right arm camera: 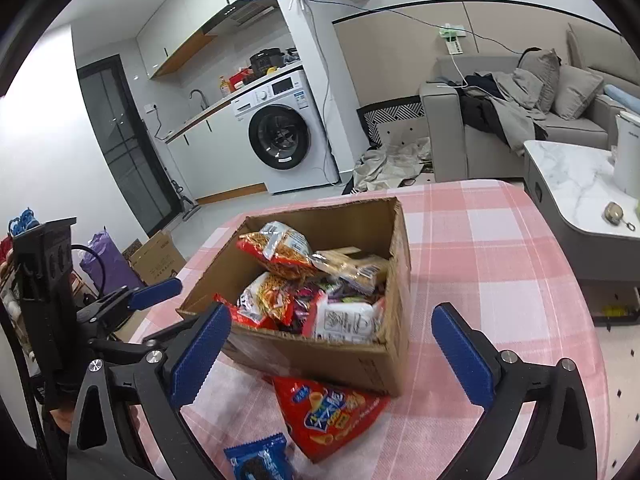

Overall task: Organize snacks
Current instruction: 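Open both grippers to drop the snacks into the box and withdraw, then move both tools down toward the blue Oreo pack and red chip bag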

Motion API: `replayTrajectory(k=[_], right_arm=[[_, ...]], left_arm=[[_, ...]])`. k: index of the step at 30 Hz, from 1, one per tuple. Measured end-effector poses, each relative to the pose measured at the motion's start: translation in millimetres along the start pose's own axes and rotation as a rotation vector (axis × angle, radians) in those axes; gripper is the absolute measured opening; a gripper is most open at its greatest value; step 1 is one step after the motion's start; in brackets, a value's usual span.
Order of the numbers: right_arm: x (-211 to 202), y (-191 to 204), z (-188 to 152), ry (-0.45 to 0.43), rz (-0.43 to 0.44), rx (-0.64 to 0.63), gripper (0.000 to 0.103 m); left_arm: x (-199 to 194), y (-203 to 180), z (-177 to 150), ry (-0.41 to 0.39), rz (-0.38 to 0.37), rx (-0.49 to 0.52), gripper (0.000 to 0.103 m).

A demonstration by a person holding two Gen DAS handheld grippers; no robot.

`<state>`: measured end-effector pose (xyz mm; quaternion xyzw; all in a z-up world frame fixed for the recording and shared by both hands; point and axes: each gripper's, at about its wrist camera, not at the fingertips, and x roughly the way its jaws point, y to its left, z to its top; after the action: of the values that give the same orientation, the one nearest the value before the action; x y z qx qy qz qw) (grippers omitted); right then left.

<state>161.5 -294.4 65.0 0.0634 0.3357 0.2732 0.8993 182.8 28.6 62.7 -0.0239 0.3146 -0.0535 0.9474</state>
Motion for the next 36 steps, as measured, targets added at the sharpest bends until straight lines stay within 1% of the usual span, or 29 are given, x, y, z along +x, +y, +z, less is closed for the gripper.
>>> replayTrajectory(k=[2,9,11,17,21,23,27,32,36], right_arm=[[-4.4,-0.2,-6.8,0.007,-0.005,0.000,0.102],[-16.8,-1.0,-27.3,0.032,-0.035,0.004,0.103],[-20.8,-0.6,-33.3,0.032,-0.042,0.002,0.103],[-23.1,2.5,-45.2,0.076,-0.059,-0.004,0.103],[-22.6,7.1,-51.6,0.091,-0.071,-0.017,0.103],[-23.4,8.6,-53.7,0.097,-0.063,-0.015,0.103],[-24.7,11.0,-58.2,0.111,-0.058,-0.020,0.103],[-20.8,9.6,-60.7,0.136,-0.065,-0.013,0.103],[-18.2,6.5,-62.1,0.149,-0.071,-0.009,0.103]], left_arm=[[-9.3,-2.3,-6.4,-0.002,0.010,0.004,0.103],[-40.0,-6.8,-26.0,-0.019,0.018,0.009,0.103],[-46.1,-8.3,-29.7,-0.019,0.022,0.009,0.103],[-57.7,-13.0,-40.4,-0.006,0.036,0.026,0.103],[-58.5,-17.6,-49.8,0.022,0.027,0.038,0.103],[-58.9,-18.9,-53.7,0.032,0.029,0.043,0.103],[-57.1,-18.5,-60.9,0.049,0.029,0.028,0.103],[-48.9,-18.5,-67.3,0.090,-0.013,-0.002,0.102],[-40.9,-28.1,-73.5,0.125,-0.033,0.017,0.102]])
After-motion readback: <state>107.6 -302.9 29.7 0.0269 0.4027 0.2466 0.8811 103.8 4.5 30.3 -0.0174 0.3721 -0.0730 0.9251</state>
